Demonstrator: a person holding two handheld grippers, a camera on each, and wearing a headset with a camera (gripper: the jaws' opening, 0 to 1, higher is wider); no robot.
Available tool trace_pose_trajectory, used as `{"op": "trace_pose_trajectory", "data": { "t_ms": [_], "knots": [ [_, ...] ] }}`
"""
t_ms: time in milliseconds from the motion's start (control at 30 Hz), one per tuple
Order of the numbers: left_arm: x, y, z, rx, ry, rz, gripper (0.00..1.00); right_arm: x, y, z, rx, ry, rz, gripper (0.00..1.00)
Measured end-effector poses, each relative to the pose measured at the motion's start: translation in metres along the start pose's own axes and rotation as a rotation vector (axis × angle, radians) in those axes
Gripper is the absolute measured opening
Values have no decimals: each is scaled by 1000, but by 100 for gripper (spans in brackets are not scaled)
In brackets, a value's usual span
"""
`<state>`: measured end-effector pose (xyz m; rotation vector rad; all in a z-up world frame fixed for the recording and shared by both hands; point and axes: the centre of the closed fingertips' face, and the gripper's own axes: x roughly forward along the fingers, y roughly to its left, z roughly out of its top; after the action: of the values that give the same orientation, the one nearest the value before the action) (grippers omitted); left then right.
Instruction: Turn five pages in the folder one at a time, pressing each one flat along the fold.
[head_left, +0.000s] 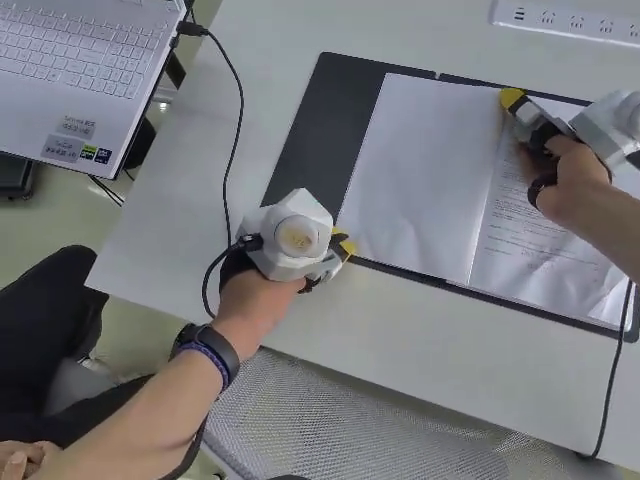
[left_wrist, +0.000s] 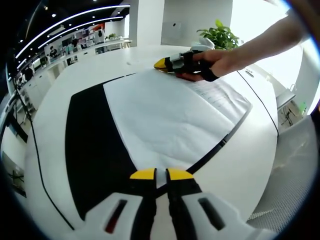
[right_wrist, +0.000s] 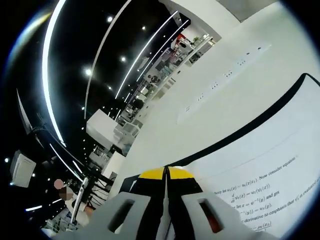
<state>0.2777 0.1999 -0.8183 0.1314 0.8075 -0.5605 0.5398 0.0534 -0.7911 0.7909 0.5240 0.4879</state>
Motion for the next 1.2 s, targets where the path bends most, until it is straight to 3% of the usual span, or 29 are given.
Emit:
{"op": "trace_pose_trajectory", "data": {
  "t_ms": [400, 633, 1200],
  "knots": [
    [1, 2, 0, -2, 2, 2, 3, 14, -15, 5, -9, -1, -9, 0],
    [0, 3, 0, -7, 3, 5, 3, 0, -1, -10, -39, 60, 42, 0],
    [0, 6, 0, -25, -8, 16, 0, -33, 23, -38, -89, 150, 107, 0]
  ]
}}
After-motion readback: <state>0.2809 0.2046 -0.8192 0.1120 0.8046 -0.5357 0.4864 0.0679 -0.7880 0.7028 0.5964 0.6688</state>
